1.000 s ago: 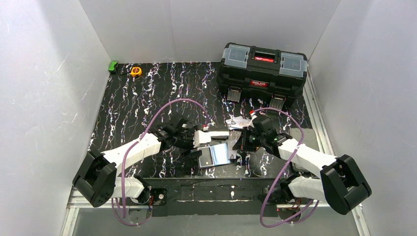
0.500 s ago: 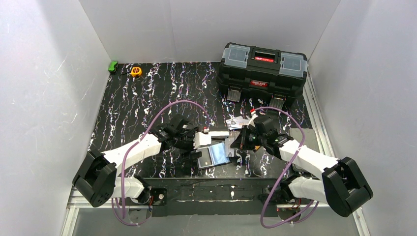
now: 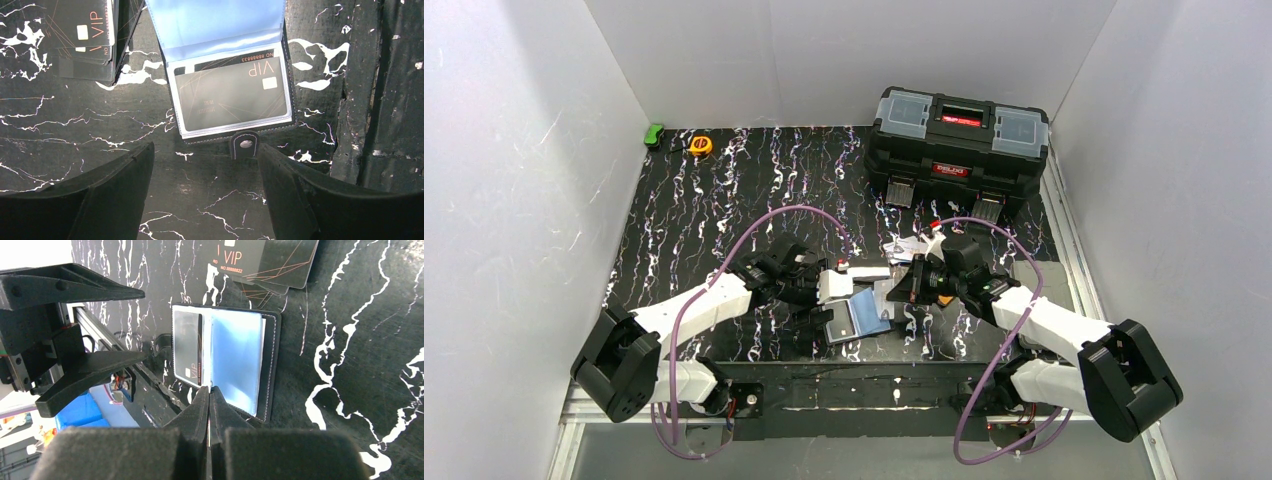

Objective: Put the credit cards into the card holder
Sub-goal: Turn over the card slot in the card holder.

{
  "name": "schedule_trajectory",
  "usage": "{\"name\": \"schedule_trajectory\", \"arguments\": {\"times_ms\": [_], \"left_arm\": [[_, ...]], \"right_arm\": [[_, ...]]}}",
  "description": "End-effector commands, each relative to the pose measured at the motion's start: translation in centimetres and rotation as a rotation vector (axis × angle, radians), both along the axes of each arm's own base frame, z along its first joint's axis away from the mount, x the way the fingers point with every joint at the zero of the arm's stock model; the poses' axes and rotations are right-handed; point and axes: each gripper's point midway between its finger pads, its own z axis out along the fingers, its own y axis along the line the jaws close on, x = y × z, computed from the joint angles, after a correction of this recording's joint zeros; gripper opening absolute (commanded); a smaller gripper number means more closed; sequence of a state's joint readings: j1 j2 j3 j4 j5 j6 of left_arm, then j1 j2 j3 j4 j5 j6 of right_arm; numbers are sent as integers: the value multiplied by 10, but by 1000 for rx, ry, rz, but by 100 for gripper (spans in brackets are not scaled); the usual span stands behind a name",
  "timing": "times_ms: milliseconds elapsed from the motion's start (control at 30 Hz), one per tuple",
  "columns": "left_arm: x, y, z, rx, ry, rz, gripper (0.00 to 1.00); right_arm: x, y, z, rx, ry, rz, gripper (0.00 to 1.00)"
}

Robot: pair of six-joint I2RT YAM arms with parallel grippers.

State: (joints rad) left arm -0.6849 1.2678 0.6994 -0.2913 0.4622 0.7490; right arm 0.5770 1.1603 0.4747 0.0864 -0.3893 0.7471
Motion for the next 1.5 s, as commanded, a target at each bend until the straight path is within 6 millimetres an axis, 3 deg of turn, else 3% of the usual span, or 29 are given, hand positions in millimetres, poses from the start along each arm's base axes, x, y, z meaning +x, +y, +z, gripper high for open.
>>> {"name": "schedule_trajectory", "arguments": {"times_ms": [0,433,1133,1467], "left_arm": [[-5,-1,4,-15,-14,-26,74],[-5,-1,5,-19,-19,-28,73],[-8,0,3,-13,-19,-35,73],[-8,0,4,-16,-19,-38,73]], "right_arm": [[3,7,10,44,-32,21,1],[12,-24,3,-134,-97,-75,1],[13,-10,-3,-66,-65,-52,1],[13,-14,-9,-97,-67,-55,1]]}}
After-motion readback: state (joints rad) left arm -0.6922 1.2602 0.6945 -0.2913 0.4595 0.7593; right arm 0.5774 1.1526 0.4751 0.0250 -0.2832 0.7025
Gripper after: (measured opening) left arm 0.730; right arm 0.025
